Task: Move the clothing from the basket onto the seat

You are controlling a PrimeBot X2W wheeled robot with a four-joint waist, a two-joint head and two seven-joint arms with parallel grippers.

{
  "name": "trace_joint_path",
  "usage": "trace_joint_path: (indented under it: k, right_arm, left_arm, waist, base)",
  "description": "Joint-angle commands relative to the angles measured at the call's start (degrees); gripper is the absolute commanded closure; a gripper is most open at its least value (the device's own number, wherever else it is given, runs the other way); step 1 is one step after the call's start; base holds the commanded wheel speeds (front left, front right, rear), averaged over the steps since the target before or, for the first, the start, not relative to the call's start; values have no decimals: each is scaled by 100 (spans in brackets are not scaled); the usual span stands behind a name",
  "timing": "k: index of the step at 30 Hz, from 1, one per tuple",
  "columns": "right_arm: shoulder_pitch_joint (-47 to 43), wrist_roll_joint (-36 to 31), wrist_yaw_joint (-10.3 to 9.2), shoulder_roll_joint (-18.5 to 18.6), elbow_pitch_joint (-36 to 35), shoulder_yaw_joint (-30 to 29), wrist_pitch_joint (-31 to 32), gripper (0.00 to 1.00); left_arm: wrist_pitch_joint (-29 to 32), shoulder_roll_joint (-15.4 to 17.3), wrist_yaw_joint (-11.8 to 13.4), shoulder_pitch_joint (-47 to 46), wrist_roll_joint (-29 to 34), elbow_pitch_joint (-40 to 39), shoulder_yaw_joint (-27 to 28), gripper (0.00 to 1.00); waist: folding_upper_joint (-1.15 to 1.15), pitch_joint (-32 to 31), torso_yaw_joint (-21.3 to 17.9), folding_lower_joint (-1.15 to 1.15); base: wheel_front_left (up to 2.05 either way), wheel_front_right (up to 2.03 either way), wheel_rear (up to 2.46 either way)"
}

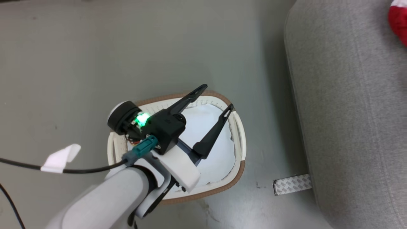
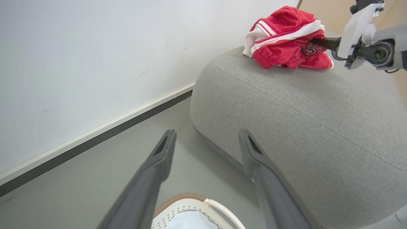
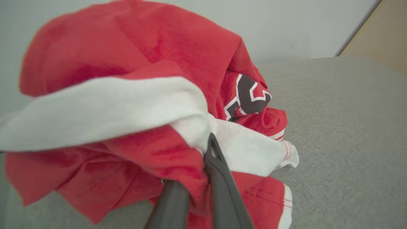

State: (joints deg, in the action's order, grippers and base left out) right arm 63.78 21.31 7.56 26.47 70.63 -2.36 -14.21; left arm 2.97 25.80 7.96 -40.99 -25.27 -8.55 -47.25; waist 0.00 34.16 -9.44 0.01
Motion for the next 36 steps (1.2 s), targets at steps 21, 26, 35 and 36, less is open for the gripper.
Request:
trace_joint_path:
  k: [21, 26, 35, 36]
  right_arm:
    - [-2880, -807, -15, -894, -3226, -370, -92, 0]
    - [-3597, -968, -15, -1124, -3881, -317, -93, 0]
    - [-4883, -1328, -15, -1713, -4614, -5, -72, 0]
    - [-5007, -1372, -15, -1779, -4630, 40, -73, 0]
  left_arm:
    - [-1499, -1, 749, 1692, -764, 1174, 741, 0]
    - [-1699, 34, 969, 2122, -814, 1440, 938, 0]
    - [-1812, -150, 1149, 3044, -842, 1740, 1640, 0]
    - [-1812, -201, 1134, 3156, -783, 1745, 1741, 0]
  waist:
    - [0, -2478, 247, -1]
    - [0, -2904, 400, -1]
    - [0, -3502, 662, -1]
    - [0, -3546, 689, -1]
  base:
    - [0, 0, 0]
    - [0, 0, 0]
    - [0, 0, 0]
    - [0, 0, 0]
